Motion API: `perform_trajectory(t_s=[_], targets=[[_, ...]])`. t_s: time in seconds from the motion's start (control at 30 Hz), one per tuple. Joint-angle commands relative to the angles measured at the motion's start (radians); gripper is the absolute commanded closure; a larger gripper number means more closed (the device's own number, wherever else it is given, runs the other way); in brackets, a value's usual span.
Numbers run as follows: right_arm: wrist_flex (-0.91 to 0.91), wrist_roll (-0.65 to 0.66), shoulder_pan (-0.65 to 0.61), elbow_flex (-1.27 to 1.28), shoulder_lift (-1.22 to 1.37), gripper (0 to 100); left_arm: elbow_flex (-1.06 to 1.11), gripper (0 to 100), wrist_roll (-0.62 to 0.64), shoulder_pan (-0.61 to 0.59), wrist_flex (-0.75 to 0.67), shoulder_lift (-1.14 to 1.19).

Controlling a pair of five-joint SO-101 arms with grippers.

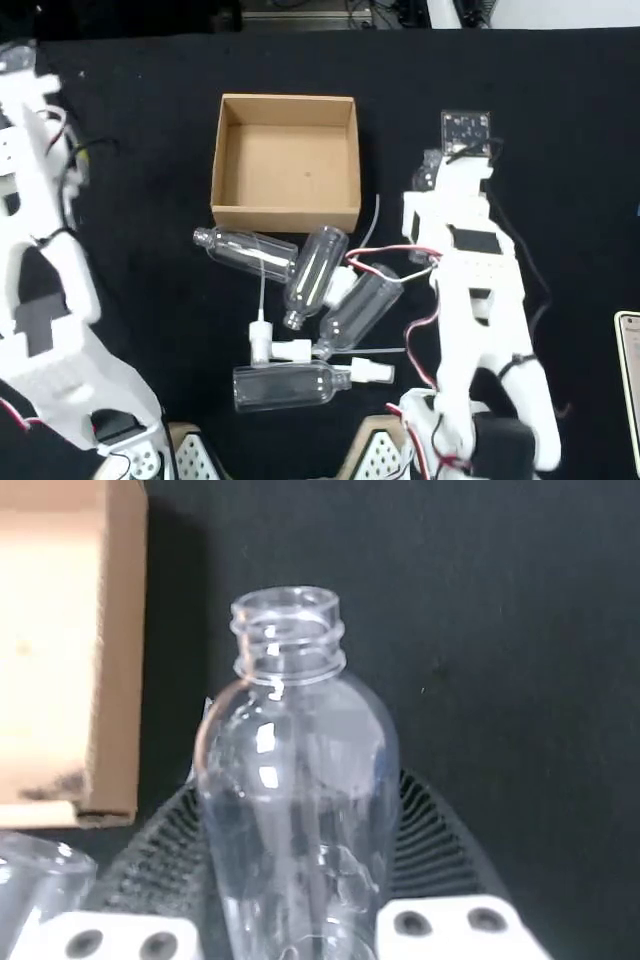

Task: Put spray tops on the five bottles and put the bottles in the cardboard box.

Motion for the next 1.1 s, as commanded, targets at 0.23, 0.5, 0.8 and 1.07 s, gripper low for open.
perform_trajectory(t_s=[0.23,0.5,0.8,1.07], targets=[[-0.104,-0.009,-0.259,-0.101,-0.142,92.8,-0.054,94,0.278,0.305,-0.261,-0.330],[-0.199,-0.009,-0.376,-0.104,-0.143,92.8,-0.056,94,0.307,0.455,-0.443,-0.341],[-0.198,-0.009,-0.391,-0.042,-0.150,92.8,-0.058,94,0.308,0.498,-0.462,-0.342],[-0.287,-0.009,-0.390,0.030,-0.151,92.8,-0.065,94,0.308,0.499,-0.436,-0.351]])
